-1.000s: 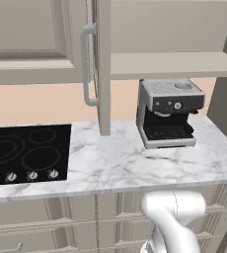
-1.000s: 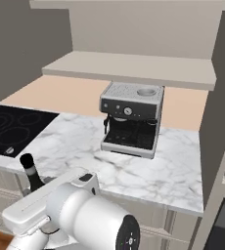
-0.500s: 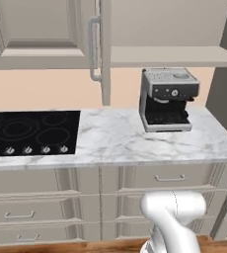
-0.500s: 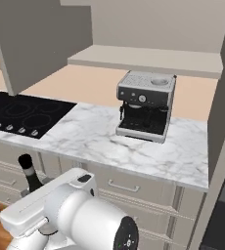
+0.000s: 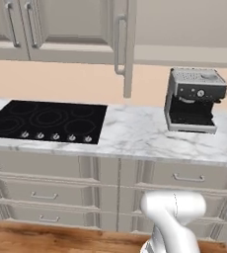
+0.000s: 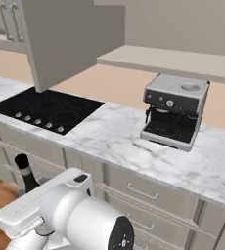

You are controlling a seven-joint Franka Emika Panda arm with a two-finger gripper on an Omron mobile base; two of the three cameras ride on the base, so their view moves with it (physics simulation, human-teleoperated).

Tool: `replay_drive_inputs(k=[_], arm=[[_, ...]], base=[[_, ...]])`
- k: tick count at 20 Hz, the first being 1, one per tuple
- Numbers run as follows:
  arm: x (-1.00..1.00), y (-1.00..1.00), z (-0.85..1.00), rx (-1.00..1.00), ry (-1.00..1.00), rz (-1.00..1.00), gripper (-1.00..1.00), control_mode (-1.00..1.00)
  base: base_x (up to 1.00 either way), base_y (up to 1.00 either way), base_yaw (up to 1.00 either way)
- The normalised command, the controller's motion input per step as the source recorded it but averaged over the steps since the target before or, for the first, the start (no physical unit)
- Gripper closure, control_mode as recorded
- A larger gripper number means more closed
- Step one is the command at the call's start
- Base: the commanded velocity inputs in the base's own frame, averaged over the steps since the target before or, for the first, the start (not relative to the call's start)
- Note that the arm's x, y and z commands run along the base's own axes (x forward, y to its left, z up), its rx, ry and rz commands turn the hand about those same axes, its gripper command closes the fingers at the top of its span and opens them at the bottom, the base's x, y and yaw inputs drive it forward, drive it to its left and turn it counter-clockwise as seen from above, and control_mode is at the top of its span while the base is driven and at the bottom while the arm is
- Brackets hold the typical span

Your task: Open the cabinet directly in front. Then move the wine and the mug to the dining counter with the jar on it.

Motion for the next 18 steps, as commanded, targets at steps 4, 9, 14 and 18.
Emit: replay_drive_inputs(k=[4, 9, 14, 18], arm=[[0.00, 0.00, 0.00, 0.00, 0.00, 0.00, 1.00, 1.00], [0.00, 0.00, 0.00, 0.00, 0.00, 0.00, 1.00, 1.00], [0.00, 0.00, 0.00, 0.00, 0.00, 0.00, 1.00, 1.00], [0.00, 0.00, 0.00, 0.00, 0.00, 0.00, 1.00, 1.00]], base=[[0.00, 0.29, 0.40], [0.00, 0.34, 0.41], [0.00, 0.42, 0.40], [0.00, 0.46, 0.39]])
